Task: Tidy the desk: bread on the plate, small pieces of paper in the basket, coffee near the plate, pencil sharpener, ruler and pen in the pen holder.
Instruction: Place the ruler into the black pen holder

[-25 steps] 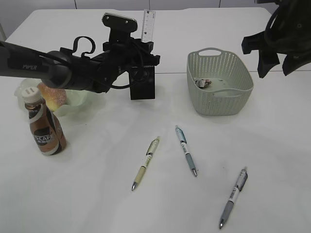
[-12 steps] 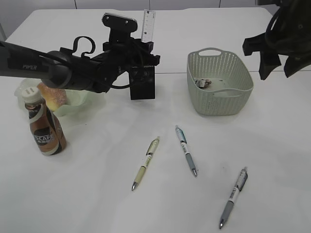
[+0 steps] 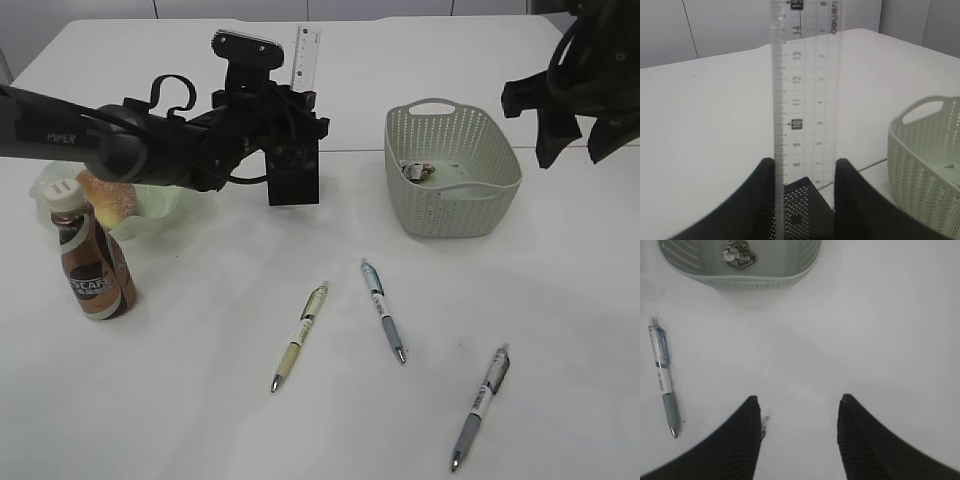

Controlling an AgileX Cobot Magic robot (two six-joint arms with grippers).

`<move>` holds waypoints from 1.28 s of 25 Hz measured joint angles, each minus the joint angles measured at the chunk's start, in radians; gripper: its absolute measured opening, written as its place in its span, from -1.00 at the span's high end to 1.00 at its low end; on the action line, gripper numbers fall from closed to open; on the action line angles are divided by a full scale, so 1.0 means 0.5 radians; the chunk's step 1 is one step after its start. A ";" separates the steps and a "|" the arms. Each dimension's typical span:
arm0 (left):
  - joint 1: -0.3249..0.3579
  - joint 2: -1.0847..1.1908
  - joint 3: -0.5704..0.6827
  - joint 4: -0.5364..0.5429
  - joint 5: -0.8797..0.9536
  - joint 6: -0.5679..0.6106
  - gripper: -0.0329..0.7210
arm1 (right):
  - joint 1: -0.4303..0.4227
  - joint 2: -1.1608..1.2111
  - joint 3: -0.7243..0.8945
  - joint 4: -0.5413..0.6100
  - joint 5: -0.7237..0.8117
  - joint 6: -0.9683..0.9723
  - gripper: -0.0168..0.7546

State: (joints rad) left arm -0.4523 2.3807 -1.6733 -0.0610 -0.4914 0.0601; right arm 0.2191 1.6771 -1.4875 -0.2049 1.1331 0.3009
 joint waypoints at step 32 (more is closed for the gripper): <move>0.026 -0.493 0.000 -0.113 1.168 -0.001 -0.29 | 0.000 0.000 -0.328 0.264 0.206 -0.019 0.00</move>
State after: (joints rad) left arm -0.4395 2.1344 -1.6733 -0.1172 0.0925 0.0593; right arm 0.2191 1.6771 -1.6513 -0.0728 1.2361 0.2914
